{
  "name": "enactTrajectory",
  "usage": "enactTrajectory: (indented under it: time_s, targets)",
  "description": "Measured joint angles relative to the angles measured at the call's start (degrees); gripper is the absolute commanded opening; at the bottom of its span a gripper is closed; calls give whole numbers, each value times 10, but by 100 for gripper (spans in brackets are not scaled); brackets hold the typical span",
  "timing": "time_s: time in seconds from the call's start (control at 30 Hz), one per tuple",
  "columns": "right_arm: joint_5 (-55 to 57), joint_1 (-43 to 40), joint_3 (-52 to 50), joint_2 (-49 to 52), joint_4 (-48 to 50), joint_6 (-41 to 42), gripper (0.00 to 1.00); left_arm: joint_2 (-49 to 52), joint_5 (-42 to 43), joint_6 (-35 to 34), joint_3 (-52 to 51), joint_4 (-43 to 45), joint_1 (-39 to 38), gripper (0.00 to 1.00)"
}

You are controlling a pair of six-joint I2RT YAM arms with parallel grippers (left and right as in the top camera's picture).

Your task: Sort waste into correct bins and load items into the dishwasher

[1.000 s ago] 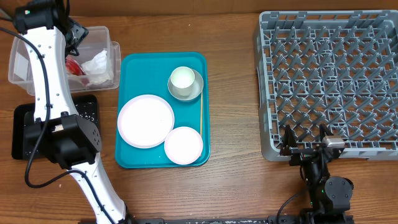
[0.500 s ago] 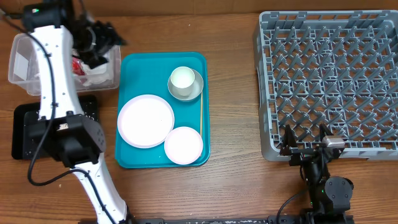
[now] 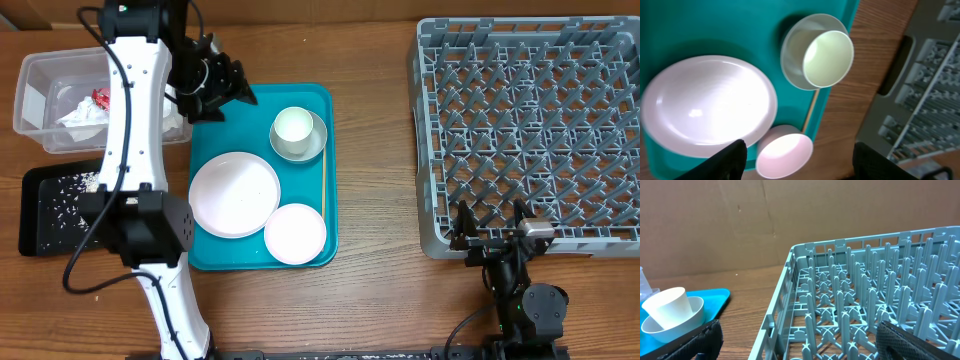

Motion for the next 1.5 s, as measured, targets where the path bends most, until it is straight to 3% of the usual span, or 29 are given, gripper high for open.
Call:
enactTrajectory:
  time_s: [0.23,0.53,0.9,1.5]
  targets:
    - [0,0,0,0,0,0,100,-116,-61,0,-29,0,0,72]
    - [0,0,0,0,0,0,100,-269,-103,-2,-170,1,0,73]
    - [0,0,0,0,0,0,100,-278,-105,-2,-306,52,0,73]
    - [0,0,0,0,0,0,100,-278,-104,-2,-318,51,-34,73]
